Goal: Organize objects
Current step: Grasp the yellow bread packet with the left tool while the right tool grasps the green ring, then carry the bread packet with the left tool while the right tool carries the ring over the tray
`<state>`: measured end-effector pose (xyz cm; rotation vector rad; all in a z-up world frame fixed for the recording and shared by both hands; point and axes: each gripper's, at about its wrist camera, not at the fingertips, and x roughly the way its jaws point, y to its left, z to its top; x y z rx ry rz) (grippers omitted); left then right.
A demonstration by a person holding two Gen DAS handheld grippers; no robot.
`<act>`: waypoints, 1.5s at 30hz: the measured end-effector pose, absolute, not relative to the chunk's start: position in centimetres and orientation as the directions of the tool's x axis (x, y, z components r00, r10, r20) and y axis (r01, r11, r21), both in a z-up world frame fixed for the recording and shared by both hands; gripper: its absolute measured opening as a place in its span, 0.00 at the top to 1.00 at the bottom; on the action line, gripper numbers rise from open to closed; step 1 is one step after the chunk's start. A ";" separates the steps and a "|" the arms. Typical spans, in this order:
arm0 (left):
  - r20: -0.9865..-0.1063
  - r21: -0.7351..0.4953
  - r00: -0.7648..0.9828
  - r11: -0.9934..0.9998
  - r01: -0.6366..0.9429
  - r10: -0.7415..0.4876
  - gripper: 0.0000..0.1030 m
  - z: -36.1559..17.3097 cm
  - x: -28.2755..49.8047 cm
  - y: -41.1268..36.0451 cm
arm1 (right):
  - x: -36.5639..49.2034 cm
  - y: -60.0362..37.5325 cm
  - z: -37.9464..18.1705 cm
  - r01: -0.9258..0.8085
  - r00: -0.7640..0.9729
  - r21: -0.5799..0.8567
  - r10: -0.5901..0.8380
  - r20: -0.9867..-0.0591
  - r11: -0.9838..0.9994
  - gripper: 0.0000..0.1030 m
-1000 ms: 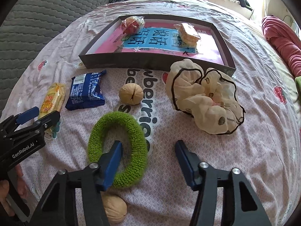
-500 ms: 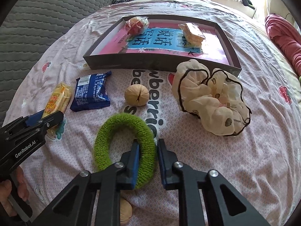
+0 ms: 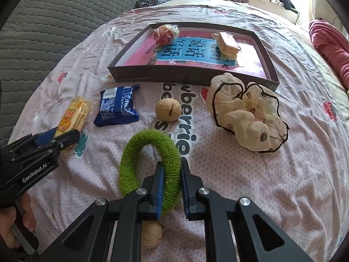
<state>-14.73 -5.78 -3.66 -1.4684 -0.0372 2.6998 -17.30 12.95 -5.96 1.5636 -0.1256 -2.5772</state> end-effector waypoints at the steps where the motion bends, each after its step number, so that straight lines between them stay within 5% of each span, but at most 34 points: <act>1: -0.835 -0.054 -0.546 -0.997 -0.052 0.074 0.61 -3.4 -14.6 -5.7 | -17.2 13.0 -5.8 0.062 -0.460 0.135 -0.148 -0.875 -0.989 0.86; 45: -0.725 -0.041 -0.677 -0.990 -0.137 0.124 0.61 8.4 -8.6 -0.4 | -9.9 16.5 8.0 0.061 -0.656 0.109 -0.122 -0.745 -0.992 0.86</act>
